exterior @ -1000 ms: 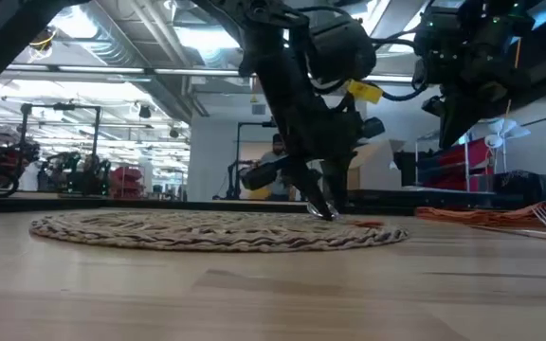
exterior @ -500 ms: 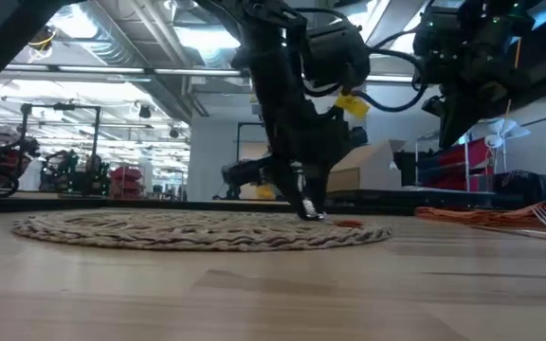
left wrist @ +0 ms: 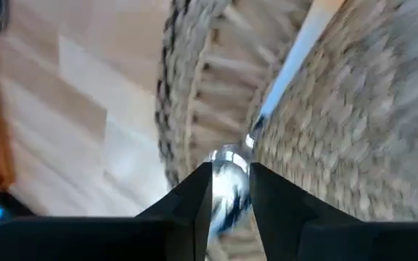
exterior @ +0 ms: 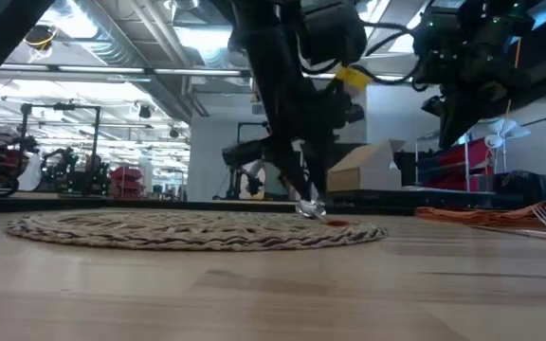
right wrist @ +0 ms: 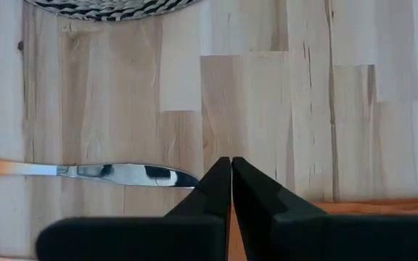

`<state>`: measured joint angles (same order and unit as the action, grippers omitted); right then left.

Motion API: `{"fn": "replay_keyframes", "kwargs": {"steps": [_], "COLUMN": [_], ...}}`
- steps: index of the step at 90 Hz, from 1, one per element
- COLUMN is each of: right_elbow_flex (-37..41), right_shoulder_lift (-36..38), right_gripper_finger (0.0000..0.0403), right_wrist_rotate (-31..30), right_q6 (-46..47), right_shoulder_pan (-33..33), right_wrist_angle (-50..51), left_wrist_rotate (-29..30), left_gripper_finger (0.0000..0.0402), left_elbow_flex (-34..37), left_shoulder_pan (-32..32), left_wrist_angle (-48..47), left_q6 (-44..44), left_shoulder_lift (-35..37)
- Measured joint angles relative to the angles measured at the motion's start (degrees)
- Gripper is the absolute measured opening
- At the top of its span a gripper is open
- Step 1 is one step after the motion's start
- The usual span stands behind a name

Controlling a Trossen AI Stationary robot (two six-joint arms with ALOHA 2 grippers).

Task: Set table place
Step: Adjust the brown woven placemat to the center of the table

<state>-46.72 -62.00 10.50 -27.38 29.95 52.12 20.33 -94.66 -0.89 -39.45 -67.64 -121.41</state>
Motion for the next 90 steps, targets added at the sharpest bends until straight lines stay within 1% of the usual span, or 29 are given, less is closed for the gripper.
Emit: {"fn": "replay_keyframes", "kwargs": {"steps": [8, 12, 17, 26, 33, 37, 42, 47, 50, 55, 60, 74, 83, 90], "right_elbow_flex": [0.0, 0.0, 0.0, 0.0, 0.0, 0.0, 0.0, 0.0, 0.0, 0.0, 0.0, 0.0, 0.0, 0.0], "right_shoulder_lift": [0.0, 0.0, 0.0, 0.0, 0.0, 0.0, 0.0, 0.0, 0.0, 0.0, 0.0, 0.0, 0.0, 0.0], "right_gripper_finger": [0.0001, 0.0001, 0.0001, 0.0001, 0.0001, 0.0001, 0.0001, 0.0001, 0.0001, 0.0001, 0.0001, 0.0001, 0.0001, 0.0001], "right_wrist_rotate": [0.0, 0.0, 0.0, 0.0, 0.0, 0.0, 0.0, 0.0, 0.0, 0.0, 0.0, 0.0, 0.0, 0.0], "right_q6": [0.0, 0.0, 0.0, 0.0, 0.0, -0.1, -0.1, -0.1, -0.1, -0.1, -0.1, -0.2, -0.2, -0.2], "right_shoulder_pan": [0.0, 0.0, 0.0, 0.0, 0.0, 0.0, 0.0, 0.0, 0.0, 0.0, 0.0, 0.0, 0.0, 0.0], "right_wrist_angle": [0.0, 0.0, 0.0, 0.0, 0.0, 0.0, 0.0, 0.0, 0.0, 0.0, 0.0, 0.0, 0.0, 0.0], "left_wrist_rotate": [2.0, 4.5, 9.0, 17.6, 18.8, 18.3, 16.1, 11.8, 8.3, 2.6, -0.7, -2.1, -2.2, -2.2], "left_gripper_finger": [0.0077, 0.0076, 0.0071, 0.0046, 0.0016, 0.0007, 0.0004, 0.0002, 0.0001, 0.0000, 0.0000, 0.0000, 0.0000, 0.0000], "left_elbow_flex": [0.0, 0.0, -0.1, -0.1, -0.1, -0.1, -0.1, -0.1, 0.1, 0.9, 2.4, 8.7, 13.1, 16.4], "left_shoulder_pan": [0.0, 0.0, -0.3, -1.0, -1.5, -1.9, -2.4, -2.6, -2.6, -2.6, -2.7, -3.1, -3.1, -3.0], "left_wrist_angle": [-2.2, -3.4, -6.0, -11.5, -19.0, -23.2, -28.7, -33.2, -34.8, -35.5, -35.2, -31.8, -30.7, -27.7], "left_q6": [2.6, 4.2, 7.1, 16.7, 25.2, 30.5, 36.4, 42.2, 45.2, 49.3, 51.4, 55.0, 56.9, 57.8], "left_shoulder_lift": [1.4, 1.7, 1.8, 1.8, 1.9, 1.9, 1.9, 1.9, 2.1, 2.6, 3.7, 6.9, 7.5, 7.9]}}
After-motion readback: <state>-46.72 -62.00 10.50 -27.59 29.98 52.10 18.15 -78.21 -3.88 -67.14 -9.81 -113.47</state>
